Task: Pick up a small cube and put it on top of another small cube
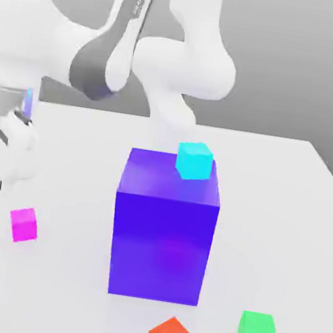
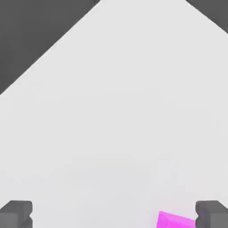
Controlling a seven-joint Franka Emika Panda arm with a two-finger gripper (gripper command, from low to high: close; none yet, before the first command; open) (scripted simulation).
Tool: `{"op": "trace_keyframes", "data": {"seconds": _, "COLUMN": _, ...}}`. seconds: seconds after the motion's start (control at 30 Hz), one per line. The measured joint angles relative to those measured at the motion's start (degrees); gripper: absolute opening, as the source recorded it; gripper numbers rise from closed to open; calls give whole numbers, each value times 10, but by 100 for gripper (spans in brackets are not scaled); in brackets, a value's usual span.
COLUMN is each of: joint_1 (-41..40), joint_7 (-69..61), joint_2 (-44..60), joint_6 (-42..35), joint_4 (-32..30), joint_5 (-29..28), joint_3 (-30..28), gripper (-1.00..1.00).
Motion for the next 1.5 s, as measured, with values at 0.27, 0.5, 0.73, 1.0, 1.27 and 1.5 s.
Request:
{"op": "trace_keyframes", "data": {"seconds": 0.27, "joint_1": -80, "joint_7": -99, "joint_2": 143, "joint_6": 105, "joint_4": -25, "joint_5": 164, "joint_3": 54, "gripper": 0}}
{"op": "trace_keyframes", "data": {"seconds": 0.5, "joint_1": -118, "joint_7": -119, "joint_2": 204, "joint_6": 154, "joint_4": -14, "joint_5": 190, "joint_3": 98, "gripper": -100}}
{"op": "trace_keyframes", "data": {"seconds": 0.73, "joint_1": -97, "joint_7": -86, "joint_2": 139, "joint_6": 103, "joint_4": -27, "joint_5": 148, "joint_3": 67, "gripper": -100}}
{"op": "trace_keyframes", "data": {"seconds": 1.0, "joint_1": -13, "joint_7": 36, "joint_2": 105, "joint_6": 19, "joint_4": 20, "joint_5": 106, "joint_3": 122, "gripper": -100}}
{"op": "trace_keyframes", "data": {"seconds": 1.27, "joint_1": 138, "joint_7": 161, "joint_2": 133, "joint_6": -39, "joint_4": 107, "joint_5": 81, "joint_3": 246, "gripper": -100}}
{"op": "trace_keyframes", "data": {"seconds": 1.5, "joint_1": 249, "joint_7": 214, "joint_2": 124, "joint_6": -87, "joint_4": 145, "joint_5": 33, "joint_3": 342, "gripper": -100}}
